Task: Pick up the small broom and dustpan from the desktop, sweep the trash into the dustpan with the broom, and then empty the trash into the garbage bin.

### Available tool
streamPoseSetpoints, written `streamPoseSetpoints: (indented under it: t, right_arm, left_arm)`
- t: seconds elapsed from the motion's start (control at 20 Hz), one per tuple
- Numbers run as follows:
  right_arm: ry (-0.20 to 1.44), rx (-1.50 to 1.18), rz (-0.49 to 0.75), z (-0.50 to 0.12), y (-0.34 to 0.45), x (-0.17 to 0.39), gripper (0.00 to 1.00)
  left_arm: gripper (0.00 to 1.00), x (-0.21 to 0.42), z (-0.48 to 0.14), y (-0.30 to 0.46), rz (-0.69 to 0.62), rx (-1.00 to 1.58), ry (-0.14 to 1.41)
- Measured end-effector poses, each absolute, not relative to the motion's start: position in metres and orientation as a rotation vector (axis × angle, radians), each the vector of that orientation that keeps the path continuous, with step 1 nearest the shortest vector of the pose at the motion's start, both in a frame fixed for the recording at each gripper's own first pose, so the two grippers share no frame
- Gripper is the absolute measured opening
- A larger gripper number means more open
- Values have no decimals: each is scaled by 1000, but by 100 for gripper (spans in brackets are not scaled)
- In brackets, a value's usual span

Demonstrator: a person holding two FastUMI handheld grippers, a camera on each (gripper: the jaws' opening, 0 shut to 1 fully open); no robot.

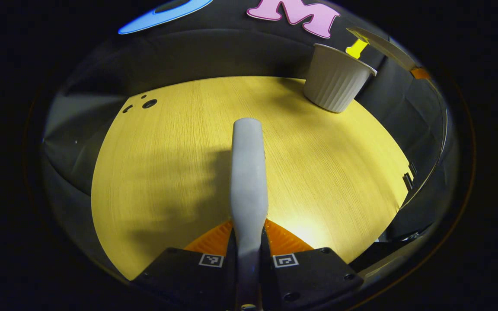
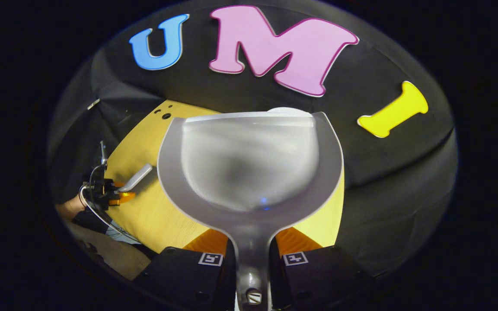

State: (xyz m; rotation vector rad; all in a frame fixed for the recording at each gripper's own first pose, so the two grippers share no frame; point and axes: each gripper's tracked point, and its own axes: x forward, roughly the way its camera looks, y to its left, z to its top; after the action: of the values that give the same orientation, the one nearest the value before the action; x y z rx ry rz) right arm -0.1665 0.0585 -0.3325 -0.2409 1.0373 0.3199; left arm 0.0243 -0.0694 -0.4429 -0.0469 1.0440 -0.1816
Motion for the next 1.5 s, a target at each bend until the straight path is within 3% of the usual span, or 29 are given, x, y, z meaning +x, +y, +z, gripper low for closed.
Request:
streamPoseSetpoints:
  t: [0.35, 0.85, 1.5]
  right_arm:
    - [1103, -180, 379, -406, 110, -231, 35]
    - [1223, -89, 299, -537, 157, -294, 35]
    - [1269, -80, 261, -583, 163, -311, 35]
  left_arm:
    - [27, 23, -442, -66, -157, -34, 1035]
    - [29, 17, -451, -60, -127, 3, 1051]
    - [28, 22, -479, -67, -97, 68, 1113]
